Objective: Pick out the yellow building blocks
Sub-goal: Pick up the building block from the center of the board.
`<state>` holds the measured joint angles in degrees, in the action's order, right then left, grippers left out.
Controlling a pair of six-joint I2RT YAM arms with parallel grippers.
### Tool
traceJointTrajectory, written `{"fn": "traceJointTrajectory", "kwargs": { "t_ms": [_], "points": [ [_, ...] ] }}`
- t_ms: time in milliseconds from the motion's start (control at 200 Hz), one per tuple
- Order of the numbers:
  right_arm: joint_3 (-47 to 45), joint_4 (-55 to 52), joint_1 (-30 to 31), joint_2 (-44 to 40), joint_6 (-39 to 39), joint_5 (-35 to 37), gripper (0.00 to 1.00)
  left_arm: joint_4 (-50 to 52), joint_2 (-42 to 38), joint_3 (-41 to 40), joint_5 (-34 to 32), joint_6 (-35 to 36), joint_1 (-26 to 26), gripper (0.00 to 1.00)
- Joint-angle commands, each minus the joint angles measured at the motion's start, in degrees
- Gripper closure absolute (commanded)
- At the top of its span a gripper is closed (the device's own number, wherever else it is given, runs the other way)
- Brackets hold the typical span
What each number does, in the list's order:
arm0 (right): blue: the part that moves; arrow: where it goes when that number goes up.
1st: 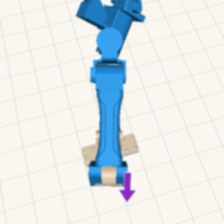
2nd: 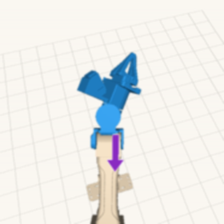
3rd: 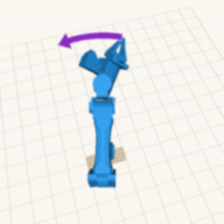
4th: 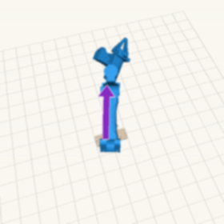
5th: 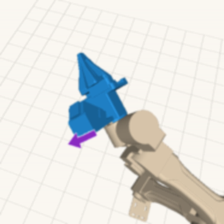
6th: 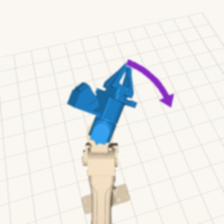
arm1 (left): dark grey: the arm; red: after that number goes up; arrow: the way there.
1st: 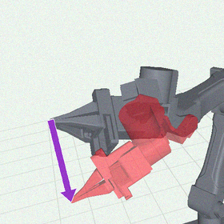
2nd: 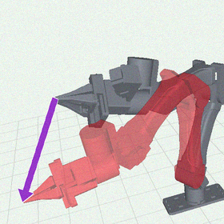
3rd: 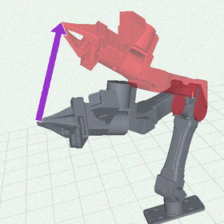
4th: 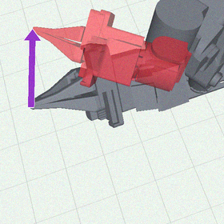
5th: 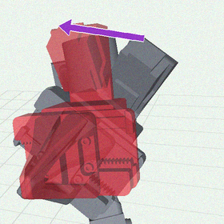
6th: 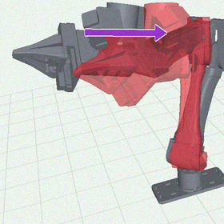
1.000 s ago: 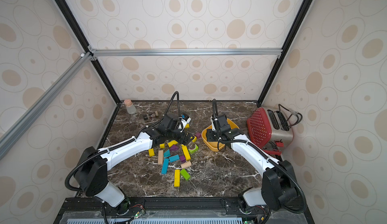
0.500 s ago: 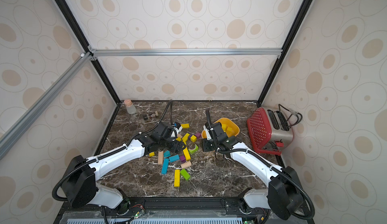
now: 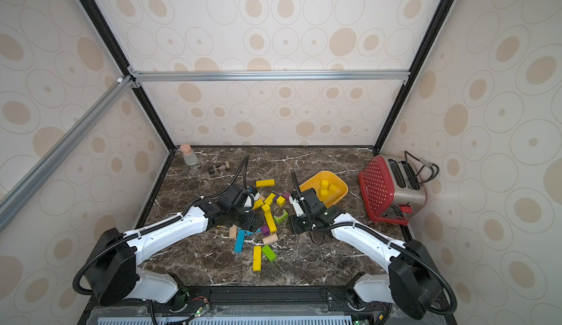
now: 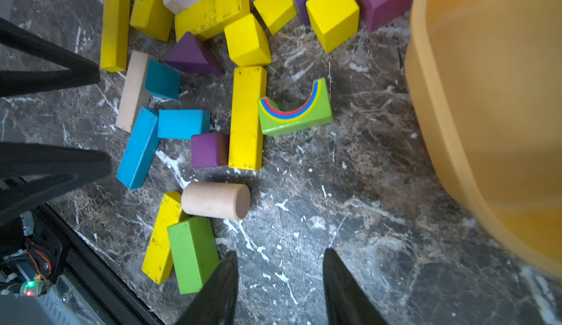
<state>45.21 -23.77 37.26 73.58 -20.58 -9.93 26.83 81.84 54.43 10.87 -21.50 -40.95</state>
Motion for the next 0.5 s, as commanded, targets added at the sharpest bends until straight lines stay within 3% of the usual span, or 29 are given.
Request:
{"fn": "traceJointTrajectory", "kwargs": {
  "t_ms": [0, 496],
  "points": [
    [-2.17, 1.03, 0.94, -2.18, -1.24, -0.1, 0.53, 2.74, -0.9, -0.25, 0.14, -0.77, -0.36, 0.2],
    [-7.76, 5.46, 4.21, -4.32, -3.88, 3.14, 0.54, 4.68, -1.47, -3.54, 0.97, -2.73, -0.32, 0.22]
  ]
}}
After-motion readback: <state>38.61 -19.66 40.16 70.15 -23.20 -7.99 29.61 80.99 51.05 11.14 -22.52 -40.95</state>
